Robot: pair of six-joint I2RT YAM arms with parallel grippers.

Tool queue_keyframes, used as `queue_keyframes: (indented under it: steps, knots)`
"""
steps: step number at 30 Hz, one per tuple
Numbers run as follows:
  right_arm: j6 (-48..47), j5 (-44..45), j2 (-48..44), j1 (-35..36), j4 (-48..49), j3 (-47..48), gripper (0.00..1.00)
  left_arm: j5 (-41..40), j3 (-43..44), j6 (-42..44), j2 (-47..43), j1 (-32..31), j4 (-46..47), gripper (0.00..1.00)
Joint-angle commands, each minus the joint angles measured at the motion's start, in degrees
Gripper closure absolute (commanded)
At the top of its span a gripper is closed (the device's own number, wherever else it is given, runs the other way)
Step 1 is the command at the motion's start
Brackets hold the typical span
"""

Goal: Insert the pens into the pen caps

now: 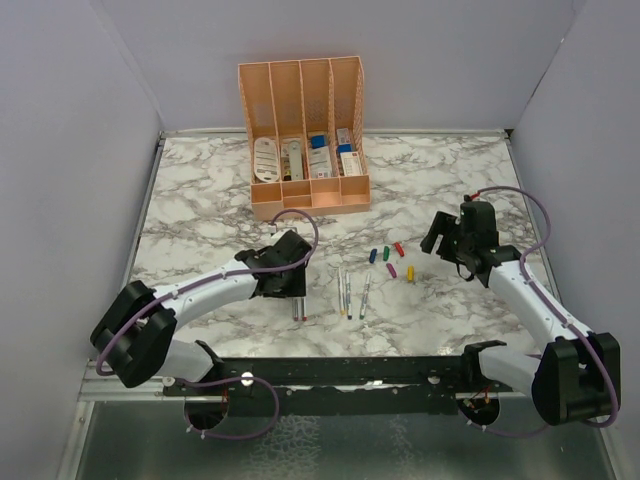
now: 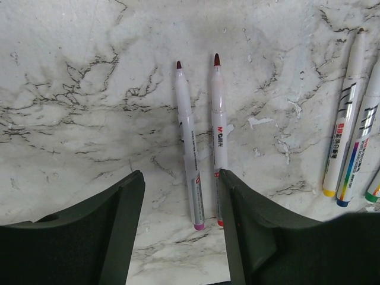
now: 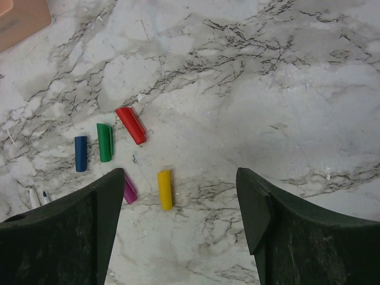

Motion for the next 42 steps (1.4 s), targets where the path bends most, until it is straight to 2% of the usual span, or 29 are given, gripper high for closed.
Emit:
queue_keyframes:
  steps: [1, 11, 32, 42]
  knots:
    - [-0.4, -1.4, 0.0, 0.0, 2.0, -0.7, 0.25, 0.6, 2.4, -0.1, 1.0, 0.1, -2.2, 0.46]
    - [-0.4, -2.6, 0.5, 0.0, 2.4, -0.7, 0.25, 1.0, 2.8, -0.4, 2.6, 0.2, -4.3, 0.54]
    - [-0.3, -2.9, 0.9, 0.0, 2.6, -0.7, 0.25, 4.9, 3.5, 1.1, 5.8, 0.1, -5.8, 0.58]
    - [0.0, -3.3, 2.5, 0.0, 3.0, 0.1, 0.25, 6.1, 5.8, 3.2, 10.1, 0.2, -6.7, 0.58]
